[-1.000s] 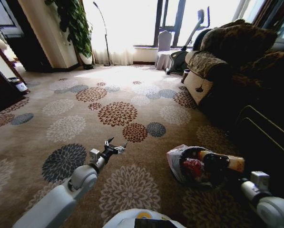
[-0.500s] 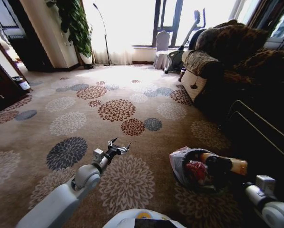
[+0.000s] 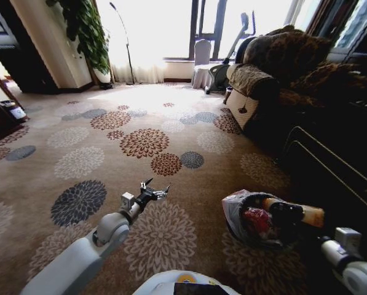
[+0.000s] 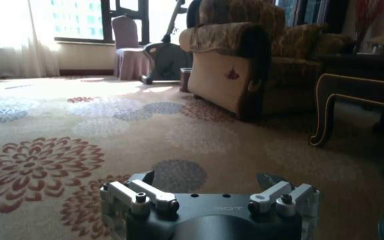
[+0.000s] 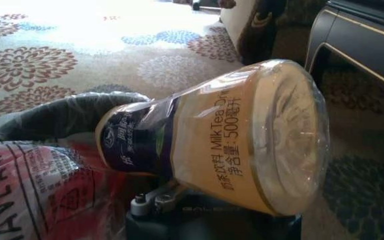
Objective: Pick up the trash from the ground and place it into the trash bin.
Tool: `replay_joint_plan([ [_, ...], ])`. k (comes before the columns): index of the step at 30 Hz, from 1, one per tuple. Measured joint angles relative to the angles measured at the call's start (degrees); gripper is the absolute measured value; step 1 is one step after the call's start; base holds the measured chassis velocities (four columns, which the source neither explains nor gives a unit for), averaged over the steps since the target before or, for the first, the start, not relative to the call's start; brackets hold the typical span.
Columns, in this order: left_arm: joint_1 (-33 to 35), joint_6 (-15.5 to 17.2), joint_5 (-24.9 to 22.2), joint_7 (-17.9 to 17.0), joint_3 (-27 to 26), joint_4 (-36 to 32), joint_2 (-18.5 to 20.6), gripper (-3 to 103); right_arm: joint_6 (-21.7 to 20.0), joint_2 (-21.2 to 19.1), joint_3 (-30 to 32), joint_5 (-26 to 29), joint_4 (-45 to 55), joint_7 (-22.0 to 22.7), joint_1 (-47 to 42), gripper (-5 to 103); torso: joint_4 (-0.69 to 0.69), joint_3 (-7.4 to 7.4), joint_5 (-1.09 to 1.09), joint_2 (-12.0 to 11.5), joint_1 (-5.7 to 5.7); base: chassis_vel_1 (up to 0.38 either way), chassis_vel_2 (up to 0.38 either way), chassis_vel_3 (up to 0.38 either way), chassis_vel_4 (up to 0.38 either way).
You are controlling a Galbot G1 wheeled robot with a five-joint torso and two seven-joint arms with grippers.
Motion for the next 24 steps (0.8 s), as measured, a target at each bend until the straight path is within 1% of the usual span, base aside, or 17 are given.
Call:
replay_joint_plan([
  [3, 0.31, -0.34, 0.00, -0.04, -0.29, 0.12, -0.05, 100, -0.79, -0.15, -0.71, -0.29, 0.51, -0.17, 0.04, 1, 0.08, 0.00, 0.00, 0.00, 0.00, 0.000, 0.000, 0.000, 0.000],
  [5, 0.37, -0.46, -0.01, -0.04, -0.41, 0.19, -0.04, 100, -0.87, -0.11, -0.94, -0.41, 0.66, -0.23, 0.08, 1, 0.09, 0.00, 0.01, 0.00, 0.00, 0.000, 0.000, 0.000, 0.000],
  [13, 0.19, -0.69, -0.65, -0.04, -0.50, 0.40, -0.03, 100, -0.91, 0.42, -1.06, -1.02, 0.98, -1.09, -0.36, 1, 0.04, 0.00, 0.00, 0.00, 0.00, 0.003, -0.006, -0.008, 0.007],
  [24, 0.25, -0.27, -1.24, 0.56, -0.54, 0.44, -0.12, 100, -0.90, 0.54, -0.83, -1.11, 1.33, -1.47, -0.49, 1, 0.04, -0.01, 0.00, 0.00, 0.00, 0.092, -0.115, -0.110, 0.107],
])
